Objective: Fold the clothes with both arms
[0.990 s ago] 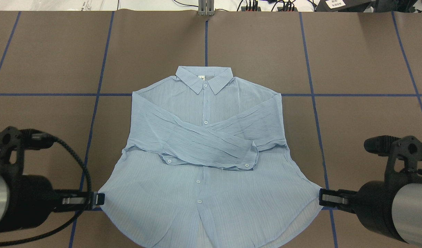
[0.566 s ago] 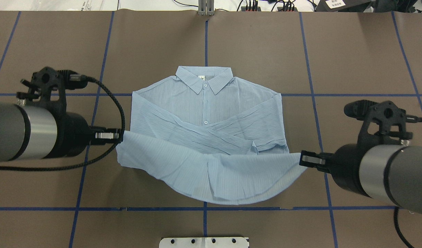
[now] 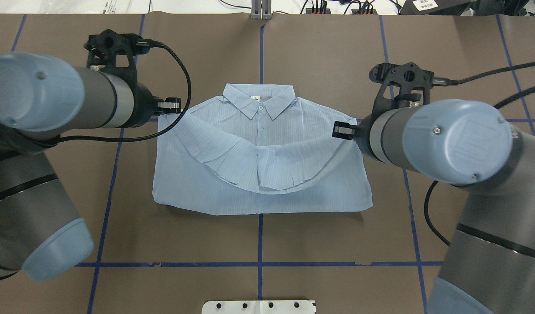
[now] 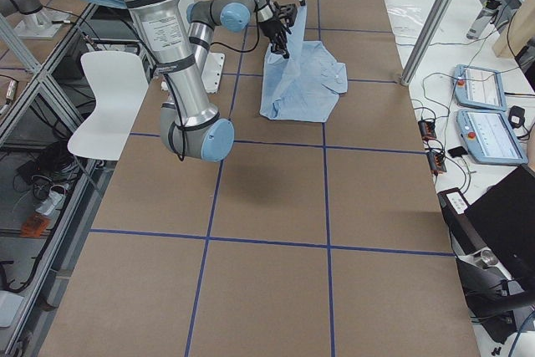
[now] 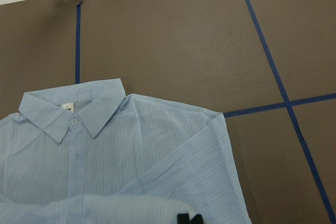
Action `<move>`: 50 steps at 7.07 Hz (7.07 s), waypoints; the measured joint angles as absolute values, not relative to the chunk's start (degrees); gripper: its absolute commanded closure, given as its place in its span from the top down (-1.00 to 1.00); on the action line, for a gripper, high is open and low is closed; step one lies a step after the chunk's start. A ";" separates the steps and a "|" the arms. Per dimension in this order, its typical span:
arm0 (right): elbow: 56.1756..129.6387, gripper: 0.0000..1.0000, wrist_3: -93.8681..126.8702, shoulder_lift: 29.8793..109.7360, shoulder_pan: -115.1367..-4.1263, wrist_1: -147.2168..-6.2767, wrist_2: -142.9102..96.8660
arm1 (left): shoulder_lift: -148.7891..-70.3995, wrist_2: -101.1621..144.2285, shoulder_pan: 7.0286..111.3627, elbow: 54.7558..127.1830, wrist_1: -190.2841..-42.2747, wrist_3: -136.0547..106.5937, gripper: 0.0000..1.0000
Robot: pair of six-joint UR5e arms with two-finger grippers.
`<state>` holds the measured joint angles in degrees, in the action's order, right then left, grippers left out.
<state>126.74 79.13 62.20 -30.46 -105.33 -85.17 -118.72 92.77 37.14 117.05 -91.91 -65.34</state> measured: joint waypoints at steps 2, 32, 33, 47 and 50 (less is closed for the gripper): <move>113.66 -1.00 78.28 61.75 -33.12 -94.84 -84.99 | -121.02 89.25 37.17 102.84 -103.81 -65.28 -1.00; 102.67 1.00 71.44 64.15 -35.60 -84.55 -85.89 | -100.69 89.69 22.85 105.57 -122.35 -65.83 0.21; 102.61 1.00 71.38 64.15 -35.56 -84.55 -85.83 | -100.67 89.67 22.02 105.64 -122.35 -65.88 -0.37; 102.67 1.00 71.51 63.18 -32.63 -78.59 -85.61 | -130.23 90.77 53.09 60.90 -129.37 -34.07 0.98; 98.73 0.93 75.34 58.38 -32.17 -78.36 -85.55 | -126.99 98.90 54.12 58.51 -143.69 -33.37 1.00</move>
<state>98.73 75.34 58.38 -32.17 -78.36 -85.55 -126.99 98.90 54.12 58.51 -143.69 -33.37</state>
